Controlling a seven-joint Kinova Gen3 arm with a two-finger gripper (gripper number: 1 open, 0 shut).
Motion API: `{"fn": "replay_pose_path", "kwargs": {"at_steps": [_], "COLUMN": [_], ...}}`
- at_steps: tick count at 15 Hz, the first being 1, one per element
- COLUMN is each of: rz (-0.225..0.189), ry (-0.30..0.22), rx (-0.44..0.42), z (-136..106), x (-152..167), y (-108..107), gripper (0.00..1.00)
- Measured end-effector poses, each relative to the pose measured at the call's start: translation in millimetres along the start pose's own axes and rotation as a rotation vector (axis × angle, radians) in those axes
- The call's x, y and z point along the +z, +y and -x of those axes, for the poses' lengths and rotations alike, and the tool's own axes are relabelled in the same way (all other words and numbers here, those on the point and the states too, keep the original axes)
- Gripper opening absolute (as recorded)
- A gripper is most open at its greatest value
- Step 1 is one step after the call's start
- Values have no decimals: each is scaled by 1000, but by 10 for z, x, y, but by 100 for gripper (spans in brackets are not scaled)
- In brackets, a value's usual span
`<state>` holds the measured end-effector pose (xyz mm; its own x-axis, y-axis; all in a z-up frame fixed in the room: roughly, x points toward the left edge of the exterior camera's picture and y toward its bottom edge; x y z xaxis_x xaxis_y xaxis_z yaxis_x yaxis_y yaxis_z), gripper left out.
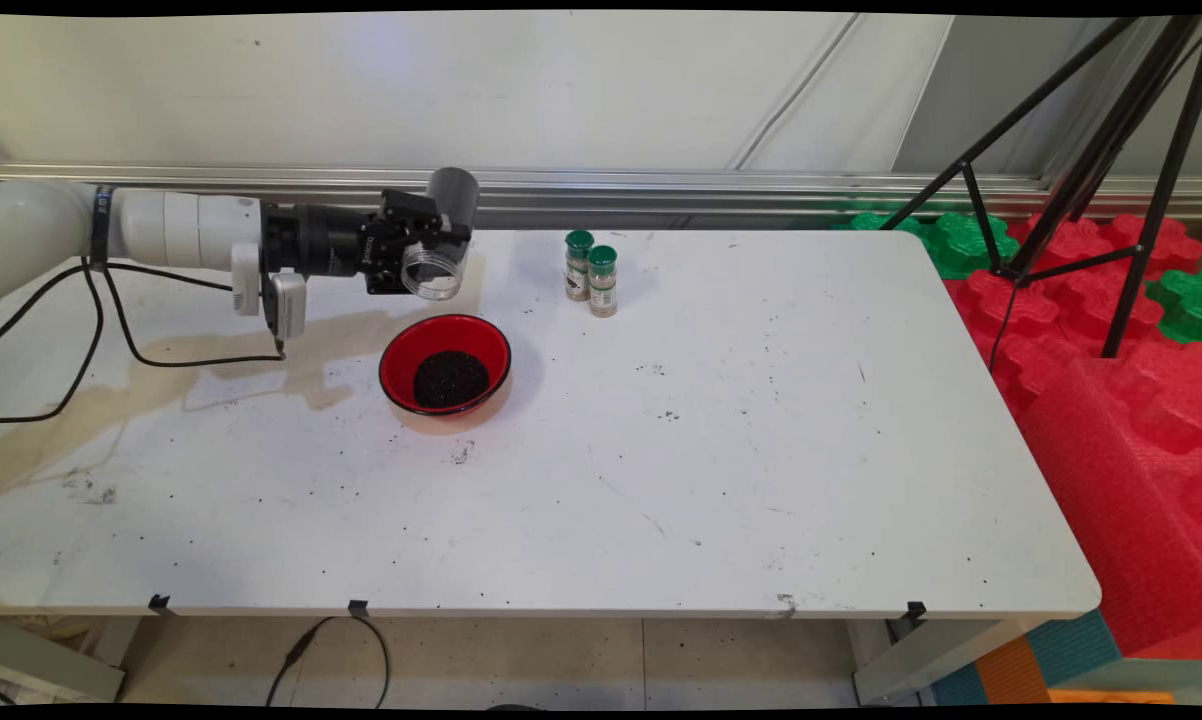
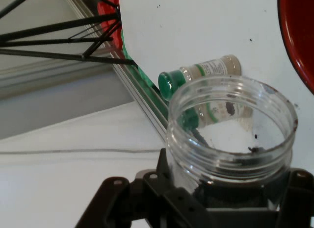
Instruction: Pour the black seasoning powder in the red bowl
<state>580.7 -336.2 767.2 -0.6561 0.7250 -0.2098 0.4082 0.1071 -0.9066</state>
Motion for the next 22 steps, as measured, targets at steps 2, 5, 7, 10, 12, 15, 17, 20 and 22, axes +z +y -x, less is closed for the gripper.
{"fn": "replay_pose_path", "kwargs": {"at_steps": [2,5,7,10,12,15,17,20,22], "rz": [-3,-7,-9,-13,-16,-19,-20,-23,-25], "ry": [1,2,3,2,1,-2,-4,-6,-7], "rx": [38,88,117,155,180,210,223,248,259], "z": [-7,-22,-31,-44,-52,-59,-62,-72,-78], "x": [4,9,13,21,26,29,31,32,31], "y": [-8,-16,-22,-33,-40,-49,-55,-65,-70], "gripper": [0,0,0,0,0,0,0,0,0]}}
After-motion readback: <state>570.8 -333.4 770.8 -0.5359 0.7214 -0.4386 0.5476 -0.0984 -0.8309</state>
